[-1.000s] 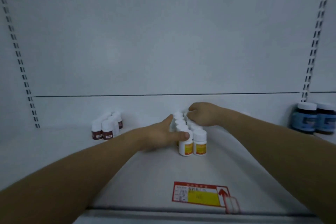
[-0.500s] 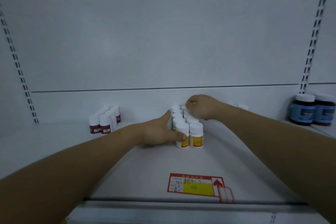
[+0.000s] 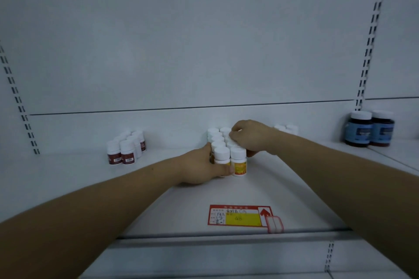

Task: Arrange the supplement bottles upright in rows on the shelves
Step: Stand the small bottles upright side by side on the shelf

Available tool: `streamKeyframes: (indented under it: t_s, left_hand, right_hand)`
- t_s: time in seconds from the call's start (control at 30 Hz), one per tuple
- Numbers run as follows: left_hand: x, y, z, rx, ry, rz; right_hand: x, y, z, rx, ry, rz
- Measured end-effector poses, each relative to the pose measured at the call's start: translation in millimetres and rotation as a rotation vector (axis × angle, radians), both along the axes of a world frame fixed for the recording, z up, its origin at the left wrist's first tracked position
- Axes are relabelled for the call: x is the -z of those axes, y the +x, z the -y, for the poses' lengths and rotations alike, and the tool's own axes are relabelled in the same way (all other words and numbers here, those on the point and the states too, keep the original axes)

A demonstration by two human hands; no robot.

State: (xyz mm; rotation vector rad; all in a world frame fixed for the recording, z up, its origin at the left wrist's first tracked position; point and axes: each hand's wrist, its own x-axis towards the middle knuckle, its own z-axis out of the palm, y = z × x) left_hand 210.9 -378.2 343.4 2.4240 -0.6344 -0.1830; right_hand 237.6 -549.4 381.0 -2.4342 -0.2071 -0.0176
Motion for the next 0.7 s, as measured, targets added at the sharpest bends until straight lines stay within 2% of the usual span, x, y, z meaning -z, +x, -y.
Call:
streamKeyframes:
  t_s: [0.33,0.7]
  left_hand:
    - [3,-4,4,0.021,0.018,0.012]
    - [-1,-10,6,0.074,-0.022,0.007]
  right_hand:
    - [6,-4,2,0.003,0.113,-0.031]
    - [4,-8,-5,0.010,0.036,-0.028]
